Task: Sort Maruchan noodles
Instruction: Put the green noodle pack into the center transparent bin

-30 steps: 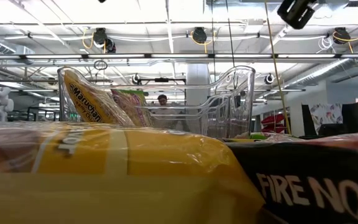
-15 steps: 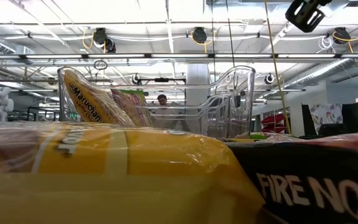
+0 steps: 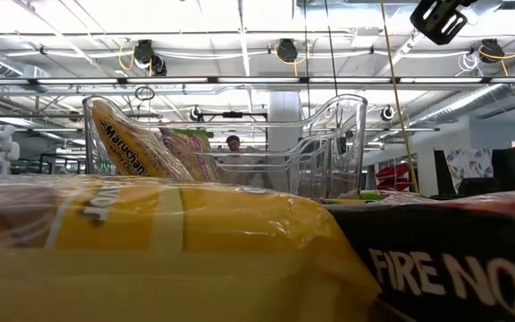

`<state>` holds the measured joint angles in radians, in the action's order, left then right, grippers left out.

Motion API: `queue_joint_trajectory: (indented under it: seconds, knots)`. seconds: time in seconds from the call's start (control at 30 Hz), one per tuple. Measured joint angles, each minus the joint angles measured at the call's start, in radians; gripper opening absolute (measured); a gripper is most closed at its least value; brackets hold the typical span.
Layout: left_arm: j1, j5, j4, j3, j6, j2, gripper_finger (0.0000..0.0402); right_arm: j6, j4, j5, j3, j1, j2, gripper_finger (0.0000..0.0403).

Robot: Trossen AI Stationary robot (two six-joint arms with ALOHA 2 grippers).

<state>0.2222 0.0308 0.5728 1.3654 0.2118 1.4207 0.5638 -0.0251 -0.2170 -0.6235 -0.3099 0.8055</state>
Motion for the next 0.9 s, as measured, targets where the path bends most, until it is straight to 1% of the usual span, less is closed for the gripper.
queue_joint_trajectory:
  seconds: [0.2, 0.27, 0.33, 0.47, 0.6, 0.73, 0.9]
  knots:
    - [-0.008, 0.050, 0.014, -0.002, -0.036, 0.036, 0.0069, 0.018, 0.000, 0.002, 0.000, 0.000, -0.001, 0.0054]
    - [-0.012, 0.049, -0.008, 0.000, -0.073, 0.049, 0.0076, 0.014, 0.000, 0.002, 0.000, 0.000, -0.003, 0.0054]
    - [-0.015, 0.043, 0.014, -0.002, -0.129, 0.052, 0.0078, -0.003, -0.002, 0.003, 0.000, 0.000, -0.004, 0.0054]
    - [-0.019, -0.032, -0.005, 0.000, -0.254, 0.069, 0.0079, -0.049, -0.003, 0.005, 0.000, 0.001, -0.025, 0.0054]
    - [-0.019, -0.111, -0.025, 0.000, -0.287, 0.103, 0.0079, -0.109, -0.002, 0.005, 0.000, 0.002, -0.074, 0.0054]
    - [-0.008, -0.128, -0.065, -0.001, -0.288, 0.164, 0.0079, -0.134, -0.007, 0.006, 0.000, 0.002, -0.142, 0.0054]
    - [0.045, -0.125, -0.091, -0.001, -0.253, 0.238, 0.0079, -0.149, 0.020, 0.004, 0.000, 0.002, -0.213, 0.0054]
